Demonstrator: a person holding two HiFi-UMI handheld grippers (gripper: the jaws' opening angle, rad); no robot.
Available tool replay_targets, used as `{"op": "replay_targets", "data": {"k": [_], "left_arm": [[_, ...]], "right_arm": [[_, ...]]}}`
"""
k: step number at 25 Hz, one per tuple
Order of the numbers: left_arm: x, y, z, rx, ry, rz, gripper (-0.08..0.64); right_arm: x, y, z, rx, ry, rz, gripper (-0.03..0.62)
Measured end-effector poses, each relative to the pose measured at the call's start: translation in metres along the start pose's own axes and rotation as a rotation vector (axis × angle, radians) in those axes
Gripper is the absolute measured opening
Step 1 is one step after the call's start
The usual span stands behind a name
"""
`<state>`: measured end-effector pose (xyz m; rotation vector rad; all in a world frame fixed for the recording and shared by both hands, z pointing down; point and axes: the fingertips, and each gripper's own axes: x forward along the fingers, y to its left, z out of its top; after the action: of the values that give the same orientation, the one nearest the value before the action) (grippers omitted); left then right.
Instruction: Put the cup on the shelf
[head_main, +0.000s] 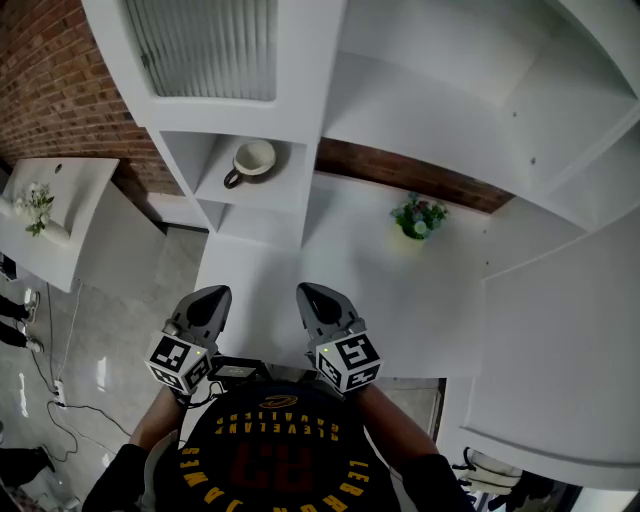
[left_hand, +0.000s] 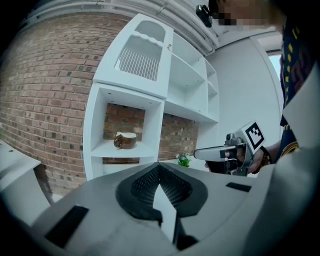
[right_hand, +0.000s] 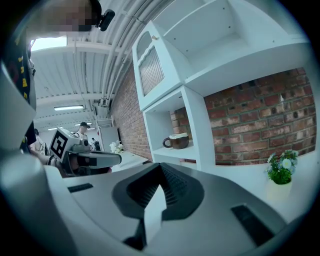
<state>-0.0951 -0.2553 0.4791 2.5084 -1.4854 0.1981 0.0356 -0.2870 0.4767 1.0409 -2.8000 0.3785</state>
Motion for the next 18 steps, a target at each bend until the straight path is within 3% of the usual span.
{"op": "replay_targets", "data": {"k": [18], "left_arm": [[0.0002,0.0041,-0.0071,-0.023,0.013,0.005,0.003]], "right_arm": [[0.0010,0.0037,0.0029,-0.029,-0.004,0.025,-0.006]]}}
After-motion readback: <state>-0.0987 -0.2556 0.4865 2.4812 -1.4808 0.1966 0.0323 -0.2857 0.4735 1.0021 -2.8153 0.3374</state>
